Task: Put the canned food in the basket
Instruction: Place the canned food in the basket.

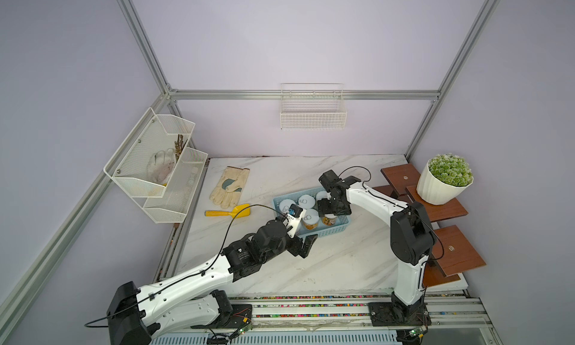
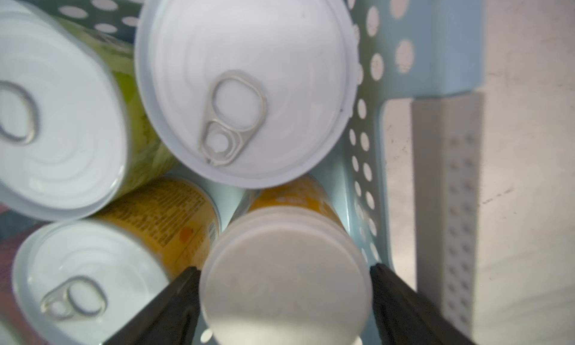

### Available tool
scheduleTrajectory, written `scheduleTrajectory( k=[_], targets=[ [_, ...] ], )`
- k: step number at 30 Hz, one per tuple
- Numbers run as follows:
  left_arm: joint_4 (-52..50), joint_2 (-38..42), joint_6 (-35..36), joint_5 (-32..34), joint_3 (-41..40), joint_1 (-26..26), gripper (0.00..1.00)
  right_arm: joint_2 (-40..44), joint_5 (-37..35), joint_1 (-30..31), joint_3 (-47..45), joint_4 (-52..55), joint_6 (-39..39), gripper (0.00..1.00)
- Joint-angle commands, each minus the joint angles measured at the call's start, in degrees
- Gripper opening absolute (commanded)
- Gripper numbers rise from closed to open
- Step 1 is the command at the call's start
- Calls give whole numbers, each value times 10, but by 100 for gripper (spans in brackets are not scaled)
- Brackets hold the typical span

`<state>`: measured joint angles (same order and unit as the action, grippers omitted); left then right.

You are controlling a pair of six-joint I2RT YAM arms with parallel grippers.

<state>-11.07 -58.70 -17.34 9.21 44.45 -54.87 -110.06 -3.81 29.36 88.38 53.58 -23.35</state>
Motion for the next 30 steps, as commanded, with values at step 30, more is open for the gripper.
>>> scheduleTrajectory(
  k=[30],
  targets=[
    [65,0,2,33,-46,68,100,542,-111,-1,-518,-437,32,100]
  ],
)
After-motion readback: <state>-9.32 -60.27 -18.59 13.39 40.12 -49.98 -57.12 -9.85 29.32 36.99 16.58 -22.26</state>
